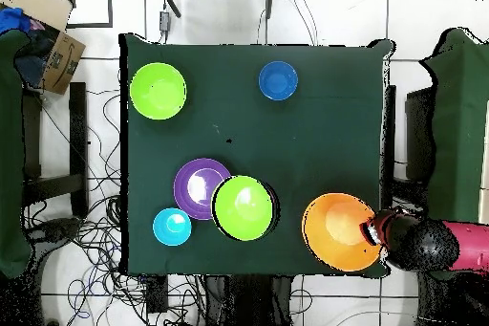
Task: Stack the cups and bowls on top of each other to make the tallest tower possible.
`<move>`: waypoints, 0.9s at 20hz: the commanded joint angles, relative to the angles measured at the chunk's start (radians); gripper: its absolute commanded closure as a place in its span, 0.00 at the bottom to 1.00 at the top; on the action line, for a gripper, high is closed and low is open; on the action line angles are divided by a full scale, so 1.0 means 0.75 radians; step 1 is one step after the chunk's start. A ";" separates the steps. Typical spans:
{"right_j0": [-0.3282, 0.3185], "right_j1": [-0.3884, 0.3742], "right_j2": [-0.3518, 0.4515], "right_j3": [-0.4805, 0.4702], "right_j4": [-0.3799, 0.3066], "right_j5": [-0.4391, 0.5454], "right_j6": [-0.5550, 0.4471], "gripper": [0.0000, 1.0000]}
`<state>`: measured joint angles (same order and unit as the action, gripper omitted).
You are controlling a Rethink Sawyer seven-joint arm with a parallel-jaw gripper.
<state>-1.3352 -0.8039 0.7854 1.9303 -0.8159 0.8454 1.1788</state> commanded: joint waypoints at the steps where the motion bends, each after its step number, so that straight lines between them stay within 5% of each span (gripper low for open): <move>1: 0.104 -0.071 0.079 0.039 0.087 0.206 -0.306 1.00; 18: 0.115 -0.259 0.171 0.050 0.218 0.359 -0.327 1.00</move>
<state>-1.3033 -0.9528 0.8562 1.9333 -0.6842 1.0013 1.1788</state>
